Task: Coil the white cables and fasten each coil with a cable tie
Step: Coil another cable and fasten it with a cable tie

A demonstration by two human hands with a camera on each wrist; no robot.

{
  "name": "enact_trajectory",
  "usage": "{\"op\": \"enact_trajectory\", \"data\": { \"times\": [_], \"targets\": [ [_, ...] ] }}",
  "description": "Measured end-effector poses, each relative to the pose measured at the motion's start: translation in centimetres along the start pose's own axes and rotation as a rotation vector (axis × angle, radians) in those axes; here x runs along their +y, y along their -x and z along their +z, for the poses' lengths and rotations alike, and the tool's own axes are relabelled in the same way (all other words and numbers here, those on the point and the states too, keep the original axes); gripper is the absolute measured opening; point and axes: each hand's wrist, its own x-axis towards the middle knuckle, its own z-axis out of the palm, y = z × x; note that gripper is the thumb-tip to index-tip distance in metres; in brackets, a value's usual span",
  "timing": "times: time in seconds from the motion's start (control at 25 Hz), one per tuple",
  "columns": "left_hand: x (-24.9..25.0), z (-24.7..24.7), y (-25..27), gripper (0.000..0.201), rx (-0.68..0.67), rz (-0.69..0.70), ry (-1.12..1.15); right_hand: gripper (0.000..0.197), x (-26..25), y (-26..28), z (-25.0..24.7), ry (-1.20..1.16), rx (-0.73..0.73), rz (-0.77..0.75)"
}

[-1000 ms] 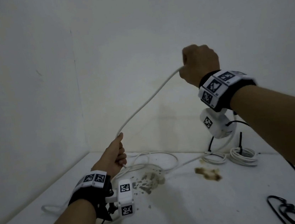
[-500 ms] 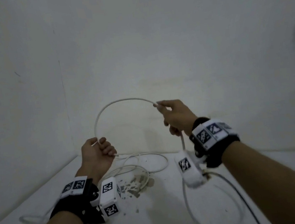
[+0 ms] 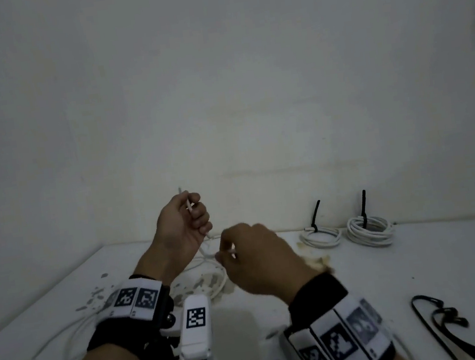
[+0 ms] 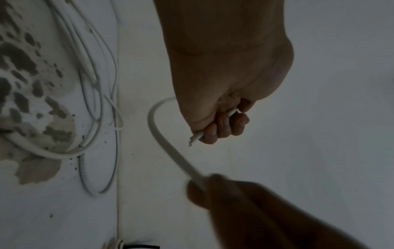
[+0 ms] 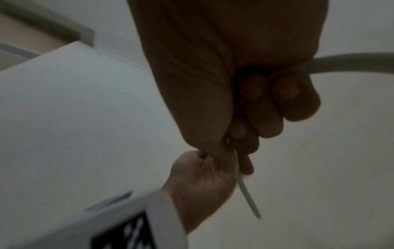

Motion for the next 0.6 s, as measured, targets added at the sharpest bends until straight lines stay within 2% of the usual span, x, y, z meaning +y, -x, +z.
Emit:
{"op": "enact_trajectory", "data": {
  "times": [0.04, 0.2, 0.28, 0.36, 0.48, 0.6],
  "targets": [
    [-0.5, 0.5, 0.1, 0.034, -0.020, -0.030, -0.075, 0.024, 0.2, -0.2, -0.7, -0.007, 0.041, -0.017],
    [-2.5, 2.8, 1.6, 0.039, -0.084, -0.108, -0.445, 0.017, 1.5, -0.5, -2.9, -0.124, 0.024, -0.064],
    [-2.9, 3.5, 2.2, 0.038, -0.166, -0.143, -0.610, 0.012, 2.4, -0.7, -3.7, -0.237, 0.160, 0.020],
    [-3.3, 4.0, 2.2, 0.040, -0.241, -0.181, -0.748, 0.024, 3.7, -0.9, -4.2, -0.323, 0.338, 0.097],
    [-4.1, 5.2, 2.2, 0.052, -0.236, -0.087, -0.958, 0.044, 5.1, -0.7, -5.1, -0.365, 0.480, 0.178],
    [-4.7, 5.8, 2.1, 0.058, -0.138, 0.003, -0.968, 0.053, 6.3, -0.4, -5.6, -0.329, 0.565, 0.246]
  ]
}}
